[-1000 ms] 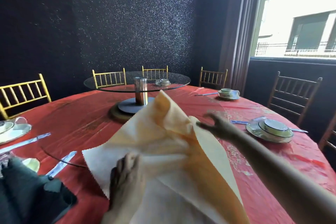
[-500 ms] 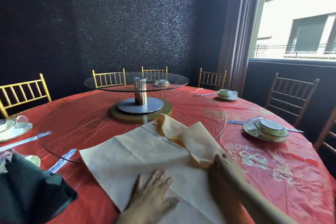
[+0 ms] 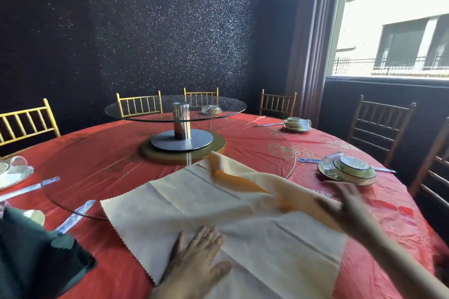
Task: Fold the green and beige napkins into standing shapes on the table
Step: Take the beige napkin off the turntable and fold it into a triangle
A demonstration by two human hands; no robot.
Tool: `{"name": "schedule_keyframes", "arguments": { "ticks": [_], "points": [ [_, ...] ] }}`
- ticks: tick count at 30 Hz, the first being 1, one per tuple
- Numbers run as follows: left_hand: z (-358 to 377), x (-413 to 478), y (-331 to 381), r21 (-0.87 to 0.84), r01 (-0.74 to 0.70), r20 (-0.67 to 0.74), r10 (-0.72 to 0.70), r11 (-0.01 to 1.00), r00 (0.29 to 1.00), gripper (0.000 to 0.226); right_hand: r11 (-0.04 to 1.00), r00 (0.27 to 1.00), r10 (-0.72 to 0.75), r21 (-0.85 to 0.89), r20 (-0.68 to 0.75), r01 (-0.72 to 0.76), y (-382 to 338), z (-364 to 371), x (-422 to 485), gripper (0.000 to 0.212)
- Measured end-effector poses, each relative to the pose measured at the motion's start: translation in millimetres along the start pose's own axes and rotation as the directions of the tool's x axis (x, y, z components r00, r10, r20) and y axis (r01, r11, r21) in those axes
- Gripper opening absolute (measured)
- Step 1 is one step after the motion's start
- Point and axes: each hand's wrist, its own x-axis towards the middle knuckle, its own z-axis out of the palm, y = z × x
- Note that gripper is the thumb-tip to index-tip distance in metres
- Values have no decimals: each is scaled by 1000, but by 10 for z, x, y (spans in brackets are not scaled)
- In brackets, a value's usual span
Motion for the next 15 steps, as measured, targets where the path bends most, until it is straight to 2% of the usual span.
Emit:
{"name": "schedule_keyframes", "arguments": {
  "ticks": [1,2,3,5,7,9,11,12,13,14,15],
  "points": [
    [-22,-2,-12,59,-23,-56,27,998,998,110,994,988,-72,-66,135,81,-136,106,-14,59],
    [-53,-16,-15,31,28,27,-29,999,999,91,976,956,-61,-183,287,118,-234,229,-35,72],
    [-6,-13,-49,40,33,30,-34,999,999,75,941,923,-22,-303,384,149,-237,362,-35,79],
    [117,-3,-120,95,-7,-16,8,995,1000,58,886,919,61,-445,389,130,-158,485,35,84],
    [152,2,-157,123,-21,-49,27,992,998,55,860,948,106,-506,299,63,-91,493,129,81],
    [152,37,-182,137,-25,-90,38,990,995,56,837,963,87,-543,253,67,-27,478,238,57],
    [175,49,-204,155,-38,-124,58,987,991,57,895,972,48,-442,230,60,-32,460,331,24],
    [194,51,-222,153,-49,-130,69,987,989,57,942,977,65,-336,201,7,-45,456,384,17],
    [211,55,-233,149,-58,-135,78,987,988,57,978,973,141,-179,183,-108,-61,435,445,20],
    [217,68,-245,136,-49,-135,68,989,989,57,968,949,249,-6,193,-253,-38,397,526,24],
    [219,75,-259,131,-39,-128,56,991,990,56,905,903,370,137,219,-403,9,334,607,26]
  ]
}}
